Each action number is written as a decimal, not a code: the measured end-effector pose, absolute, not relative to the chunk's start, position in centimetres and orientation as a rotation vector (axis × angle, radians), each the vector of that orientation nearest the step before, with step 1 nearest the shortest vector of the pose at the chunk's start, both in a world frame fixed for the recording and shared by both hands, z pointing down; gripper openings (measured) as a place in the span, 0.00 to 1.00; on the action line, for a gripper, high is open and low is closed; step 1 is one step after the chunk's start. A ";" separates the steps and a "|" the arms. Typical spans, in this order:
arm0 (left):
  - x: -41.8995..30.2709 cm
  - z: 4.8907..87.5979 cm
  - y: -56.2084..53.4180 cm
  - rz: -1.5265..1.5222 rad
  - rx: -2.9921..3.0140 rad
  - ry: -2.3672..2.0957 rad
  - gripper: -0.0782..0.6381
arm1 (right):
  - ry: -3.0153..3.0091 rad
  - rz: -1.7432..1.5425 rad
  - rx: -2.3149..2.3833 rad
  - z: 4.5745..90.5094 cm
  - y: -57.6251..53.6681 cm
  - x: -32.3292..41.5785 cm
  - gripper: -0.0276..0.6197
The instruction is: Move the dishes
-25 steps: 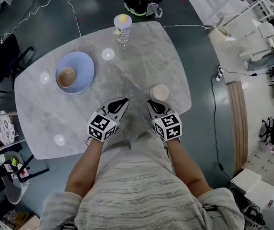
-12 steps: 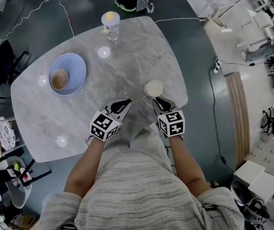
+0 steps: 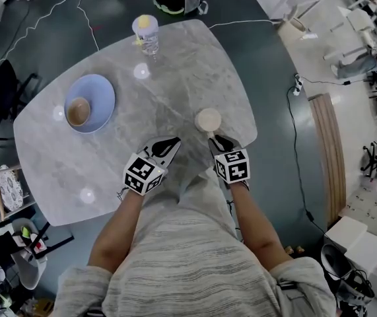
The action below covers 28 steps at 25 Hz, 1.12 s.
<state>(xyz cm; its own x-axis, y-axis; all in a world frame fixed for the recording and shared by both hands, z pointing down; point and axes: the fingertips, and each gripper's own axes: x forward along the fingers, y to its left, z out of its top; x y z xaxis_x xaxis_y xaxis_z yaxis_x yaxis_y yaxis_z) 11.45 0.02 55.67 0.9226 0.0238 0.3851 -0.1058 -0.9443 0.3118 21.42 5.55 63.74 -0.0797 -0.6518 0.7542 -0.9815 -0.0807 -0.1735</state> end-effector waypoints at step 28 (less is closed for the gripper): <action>12.1 56.2 0.7 0.582 2.741 -0.047 0.15 | -1.727 1.086 1.687 67.2 3.9 21.7 0.15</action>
<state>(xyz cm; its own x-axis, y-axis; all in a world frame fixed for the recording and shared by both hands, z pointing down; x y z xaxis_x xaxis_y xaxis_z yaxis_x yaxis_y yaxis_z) 12.08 0.73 56.18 0.9156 0.0375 0.4005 -0.1009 -0.9425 0.3187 21.66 3.95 67.24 -0.1170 -0.5870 0.8011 -0.9763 -0.0799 -0.2011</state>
